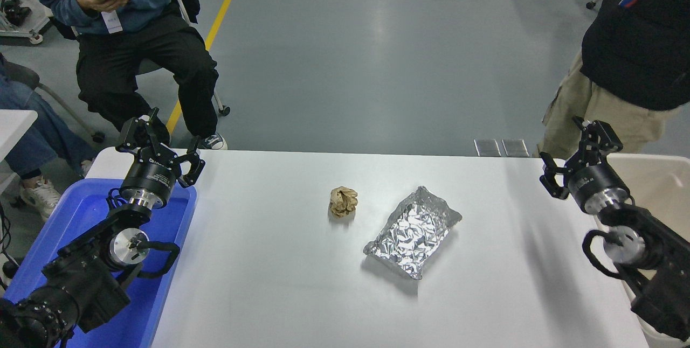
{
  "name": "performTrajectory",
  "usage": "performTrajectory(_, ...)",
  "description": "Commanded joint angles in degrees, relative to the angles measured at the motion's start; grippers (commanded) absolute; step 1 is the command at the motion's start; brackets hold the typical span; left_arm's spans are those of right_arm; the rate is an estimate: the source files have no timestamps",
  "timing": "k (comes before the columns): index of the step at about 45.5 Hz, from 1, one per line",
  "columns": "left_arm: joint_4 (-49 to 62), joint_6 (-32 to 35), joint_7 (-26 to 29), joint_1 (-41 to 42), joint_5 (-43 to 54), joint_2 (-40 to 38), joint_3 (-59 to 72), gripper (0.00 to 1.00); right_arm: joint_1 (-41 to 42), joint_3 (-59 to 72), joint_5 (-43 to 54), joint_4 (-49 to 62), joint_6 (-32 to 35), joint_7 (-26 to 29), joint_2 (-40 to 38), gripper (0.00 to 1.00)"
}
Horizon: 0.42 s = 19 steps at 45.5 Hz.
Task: Dispose of the paper cup in the dustbin
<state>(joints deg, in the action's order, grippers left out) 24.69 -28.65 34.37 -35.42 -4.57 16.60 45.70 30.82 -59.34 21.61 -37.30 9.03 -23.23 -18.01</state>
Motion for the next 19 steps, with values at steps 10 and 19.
performTrajectory(10,0.0,0.0,0.0,0.0,0.0,0.0,0.0,1.0,-4.7,-10.4,7.5,-2.9,-0.3,-3.1,8.4,0.99)
performTrajectory(19,0.0,0.0,0.0,0.0,0.0,-0.1,0.0,1.0,-4.7,-10.4,8.3,-2.3,-0.8,-3.3,9.0,0.99)
